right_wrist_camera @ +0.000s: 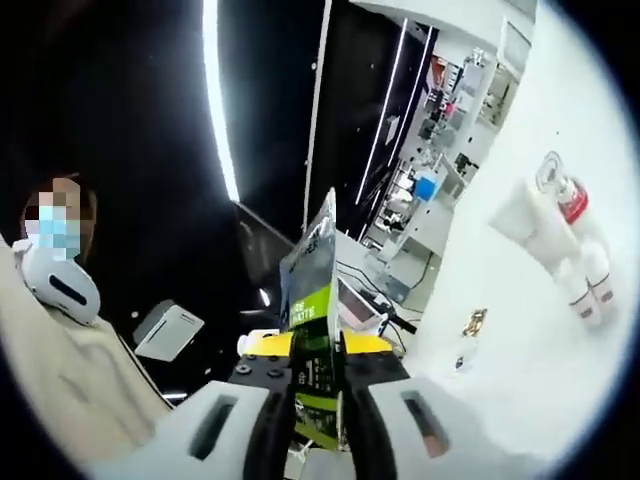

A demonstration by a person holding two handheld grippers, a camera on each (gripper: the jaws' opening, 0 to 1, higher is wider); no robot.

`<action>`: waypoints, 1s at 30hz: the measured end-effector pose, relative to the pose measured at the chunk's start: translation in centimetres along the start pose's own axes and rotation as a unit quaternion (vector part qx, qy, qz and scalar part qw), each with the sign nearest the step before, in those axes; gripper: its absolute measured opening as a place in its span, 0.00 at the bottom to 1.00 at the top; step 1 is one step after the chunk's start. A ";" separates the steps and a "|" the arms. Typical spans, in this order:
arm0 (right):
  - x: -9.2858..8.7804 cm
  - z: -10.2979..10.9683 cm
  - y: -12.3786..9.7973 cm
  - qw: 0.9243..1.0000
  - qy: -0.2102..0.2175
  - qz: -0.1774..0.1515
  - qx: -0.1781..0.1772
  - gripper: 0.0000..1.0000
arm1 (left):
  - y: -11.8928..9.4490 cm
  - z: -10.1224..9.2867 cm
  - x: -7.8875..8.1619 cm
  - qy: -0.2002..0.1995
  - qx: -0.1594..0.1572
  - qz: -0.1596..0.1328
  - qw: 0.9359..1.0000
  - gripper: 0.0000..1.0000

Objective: Arrange the skincare products in the storage area until every visible bottle or jar stands upright without overlapping.

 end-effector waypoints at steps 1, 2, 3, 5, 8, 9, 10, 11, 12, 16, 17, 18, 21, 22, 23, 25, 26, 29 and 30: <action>0.1 0.0 -0.1 1.000 0.002 -0.002 0.003 0.11 | 0.0 0.1 0.0 -0.001 0.002 -0.001 1.000 0.00; 0.1 0.0 -0.1 1.000 0.003 -0.003 0.006 0.05 | 0.0 0.2 0.1 -0.002 0.004 -0.003 1.000 0.00; 0.1 0.2 -0.1 1.000 0.009 -0.003 0.023 0.03 | 0.0 0.3 0.1 0.000 0.008 -0.002 1.000 0.00; 0.2 0.3 -0.1 1.000 0.010 -0.003 0.023 0.03 | 0.0 0.4 0.1 0.000 0.007 0.000 1.000 0.00; 0.3 0.1 -0.1 0.999 0.029 -0.002 0.022 0.02 | 0.2 0.5 0.1 0.008 0.007 -0.001 1.000 0.00; 0.2 0.2 -0.1 0.999 0.035 -0.003 0.022 0.02 | 0.3 0.6 0.1 0.015 0.011 0.000 1.000 0.01; 0.3 0.2 -0.1 0.999 0.039 -0.005 0.023 0.02 | 0.3 0.7 0.1 0.017 0.013 0.000 1.000 0.03; 0.3 0.3 0.0 0.999 0.046 -0.007 0.027 0.02 | 0.4 0.8 0.0 0.017 0.015 0.001 1.000 0.06; 0.3 0.4 0.0 0.999 0.046 -0.008 0.027 0.02 | 0.4 0.9 0.0 0.015 0.015 0.003 1.000 0.08; 0.4 0.4 0.0 0.999 0.045 -0.015 0.022 0.02 | 0.6 1.2 -0.8 0.007 0.011 0.020 1.000 0.12; 0.5 0.3 0.0 0.999 0.046 -0.017 0.020 0.02 | 0.7 1.3 -1.1 0.005 0.011 0.023 1.000 0.11; 0.6 0.3 0.0 0.999 0.047 -0.019 0.017 0.02 | 0.7 1.3 -1.3 0.002 0.011 0.024 1.000 0.11; 0.7 -0.1 -0.1 0.999 0.048 -0.023 0.005 0.02 | 0.6 1.3 -1.9 -0.008 0.014 0.022 1.000 0.09; 0.6 -0.1 -0.2 0.999 0.047 -0.024 0.001 0.02 | 0.6 1.4 -2.0 -0.010 0.015 0.022 1.000 0.09; 0.6 -0.2 -0.2 0.999 0.045 -0.026 -0.005 0.02 | 0.5 1.4 -2.1 -0.013 0.016 0.022 1.000 0.07; 0.6 -0.6 -0.2 0.999 0.040 -0.028 -0.022 0.02 | 0.4 1.4 -2.3 -0.023 0.016 0.021 0.999 0.02; 0.5 -0.6 -0.3 0.999 0.032 -0.027 -0.027 0.02 | 0.3 1.3 -2.4 -0.033 0.013 0.015 0.999 0.01; 0.3 -0.6 -0.1 0.999 0.027 -0.026 -0.031 0.02 | 0.0 1.3 -2.5 -0.054 0.010 0.000 0.998 0.00; 0.3 -0.5 0.1 0.999 0.015 -0.026 -0.033 0.02 | -0.1 1.4 -2.5 -0.057 0.011 -0.003 0.998 0.00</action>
Point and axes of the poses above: the point that each gripper's makers call its tool centre point, and the gripper's own axes: y roughly forward along the fingers, z roughly to its left, x roughly out of its top, the point moved 9 cm from there along -y, roughly backward along the fingers, and after that the axes turned 10 degrees about -x, right-handed, at the moved point
